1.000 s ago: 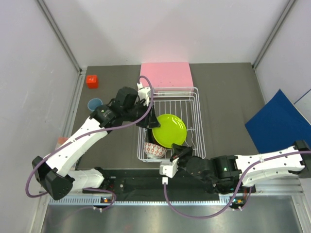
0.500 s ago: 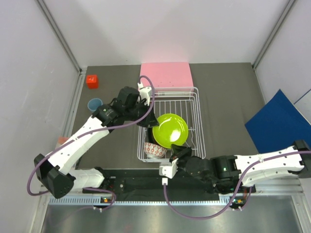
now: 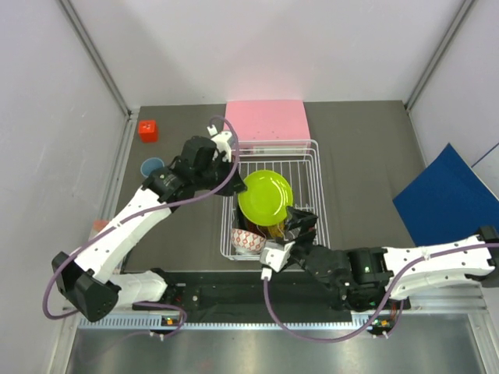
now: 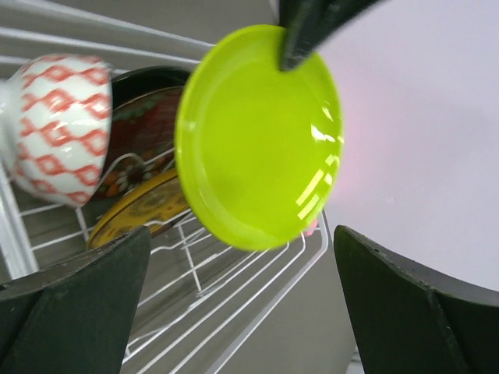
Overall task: Unload the mixed dishes from the dish rack
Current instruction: Place the plate at the center of the board.
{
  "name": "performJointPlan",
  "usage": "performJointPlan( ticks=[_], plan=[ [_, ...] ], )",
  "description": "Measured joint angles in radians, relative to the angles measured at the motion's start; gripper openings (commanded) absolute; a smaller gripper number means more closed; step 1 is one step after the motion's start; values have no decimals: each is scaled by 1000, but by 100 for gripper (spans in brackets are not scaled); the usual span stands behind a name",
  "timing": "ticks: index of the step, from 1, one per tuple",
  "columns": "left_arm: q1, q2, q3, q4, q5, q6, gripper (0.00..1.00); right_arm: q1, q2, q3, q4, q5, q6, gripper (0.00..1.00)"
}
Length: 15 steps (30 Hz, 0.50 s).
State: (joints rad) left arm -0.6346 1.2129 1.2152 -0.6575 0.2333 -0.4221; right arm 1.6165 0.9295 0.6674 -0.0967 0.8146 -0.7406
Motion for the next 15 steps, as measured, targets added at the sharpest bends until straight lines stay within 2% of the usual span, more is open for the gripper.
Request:
performJointPlan(
  ticks=[4, 8, 11, 15],
  plan=[
    [78, 0, 0, 22, -39, -53, 0, -16, -51, 47, 47, 87, 47, 100],
    [238, 5, 7, 56, -69, -132, 0, -68, -70, 120, 132, 186, 143, 100],
    [337, 63, 79, 73, -135, -182, 0, -105, -101, 131, 203, 236, 241, 100],
    [395, 192, 197, 117, -190, -228, 0, -159, -132, 116, 282, 266, 386, 100]
  ],
)
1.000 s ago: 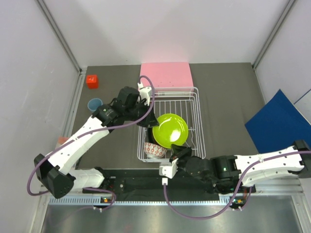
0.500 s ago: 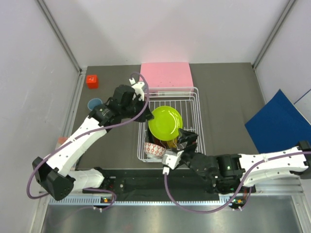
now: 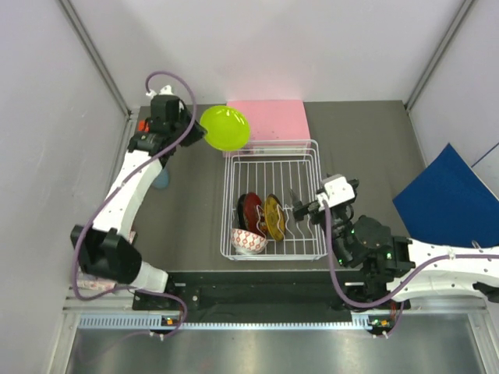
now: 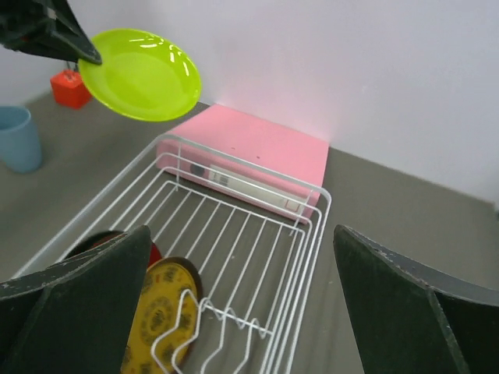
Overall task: Unload the mixed dishes from the dish rack
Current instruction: Place the plate at the center of the board.
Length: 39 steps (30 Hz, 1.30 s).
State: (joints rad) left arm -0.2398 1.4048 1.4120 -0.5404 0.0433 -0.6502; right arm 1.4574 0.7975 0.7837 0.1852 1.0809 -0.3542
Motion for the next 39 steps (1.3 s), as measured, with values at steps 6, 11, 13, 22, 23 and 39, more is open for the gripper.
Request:
performJointPlan(
  ticks=[6, 11, 13, 22, 23, 39],
  plan=[
    [34, 269, 188, 39, -144, -6, 0, -23, -15, -45, 13, 7, 207, 100],
    [76, 436, 271, 41, -211, -10, 0, -23, -12, -45, -50, -18, 322, 100],
    [114, 489, 285, 41, -240, -15, 0, -23, -13, -46, -70, -27, 352, 99],
    [241, 614, 338, 56, -241, -55, 0, -23, -67, -116, -80, -43, 400, 100],
    [244, 632, 360, 55, -240, -55, 0, -23, -64, -118, -81, -45, 402, 100],
    [230, 835, 509, 5, -200, -35, 18, -30, 26, -118, -82, -63, 411, 100]
  ],
)
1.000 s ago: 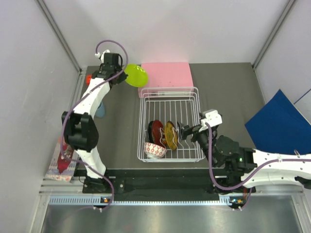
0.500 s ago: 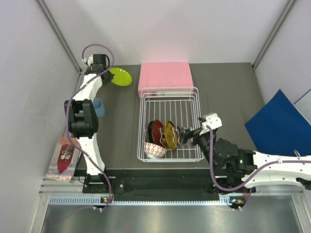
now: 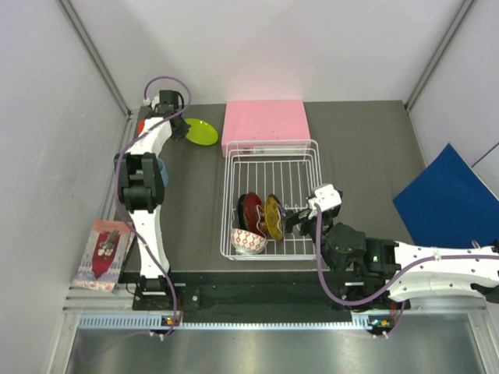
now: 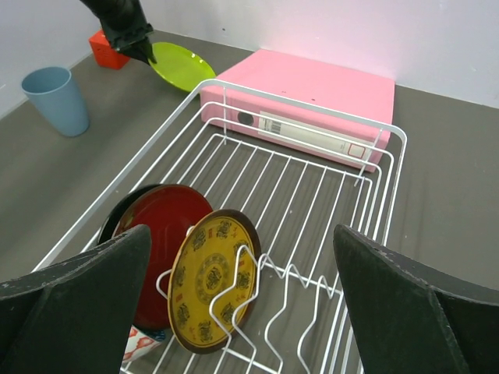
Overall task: Unload the mixed dishes from the dish rack
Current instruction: Place the plate at the center of the board.
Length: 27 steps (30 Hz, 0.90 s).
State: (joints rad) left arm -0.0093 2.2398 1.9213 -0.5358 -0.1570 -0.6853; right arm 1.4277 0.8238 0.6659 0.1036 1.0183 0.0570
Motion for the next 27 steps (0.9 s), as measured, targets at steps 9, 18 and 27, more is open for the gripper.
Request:
performJointPlan(
  ticks=[9, 18, 27],
  plan=[
    [0, 0, 34, -89, -34, 28, 56, -4, 15, 0, -1, -8, 3, 100],
    [22, -2, 39, -156, -45, 16, 79, -4, 6, 0, -16, -15, 24, 100],
    [-35, -179, 23, -162, -3, -28, 82, -4, 29, 7, -48, -26, 23, 100]
  ],
)
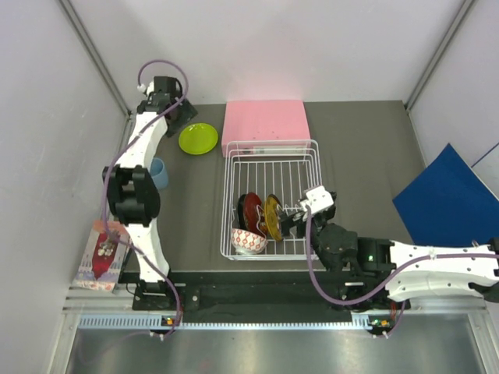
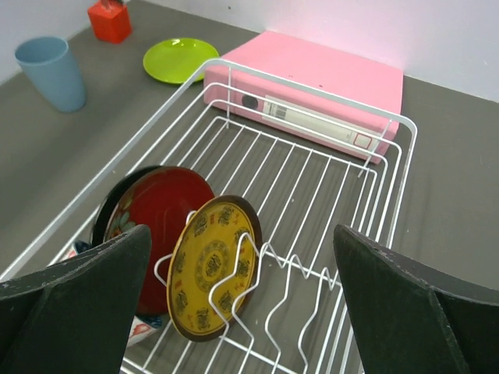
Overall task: Unload the mixed dishes from the dish rack
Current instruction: Place the plate at the center of the board, then pick up the plate from the dish rack.
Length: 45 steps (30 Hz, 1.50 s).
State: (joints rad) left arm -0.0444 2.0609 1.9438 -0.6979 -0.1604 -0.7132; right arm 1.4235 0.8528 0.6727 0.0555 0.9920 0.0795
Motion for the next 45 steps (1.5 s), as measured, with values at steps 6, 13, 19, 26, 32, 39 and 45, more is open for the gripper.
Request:
performJointPlan(
  ticks=[6, 13, 19, 26, 32, 39, 45],
  plan=[
    [-201, -315, -158, 91, -1, 14, 82, -11, 114, 32, -43, -14, -26, 97],
    [-368, -537, -432, 164, -2, 33, 81, -104, 260, 121, -132, -127, 11, 56],
    [-346, -660, -622, 148, -8, 35, 81, -137, 333, 180, -155, -233, 50, 66],
    [-347, -809, -701, 156, -16, 40, 82, -138, 409, 226, -210, -326, 105, 62],
    [-347, -826, -761, 163, -14, 39, 82, -138, 412, 224, -242, -354, 169, 54],
    [-347, -821, -777, 168, -11, 39, 81, -138, 424, 179, -244, -361, 231, 50],
    [-347, -821, -803, 174, -11, 39, 81, -138, 489, 178, -244, -364, 251, 37]
  ],
)
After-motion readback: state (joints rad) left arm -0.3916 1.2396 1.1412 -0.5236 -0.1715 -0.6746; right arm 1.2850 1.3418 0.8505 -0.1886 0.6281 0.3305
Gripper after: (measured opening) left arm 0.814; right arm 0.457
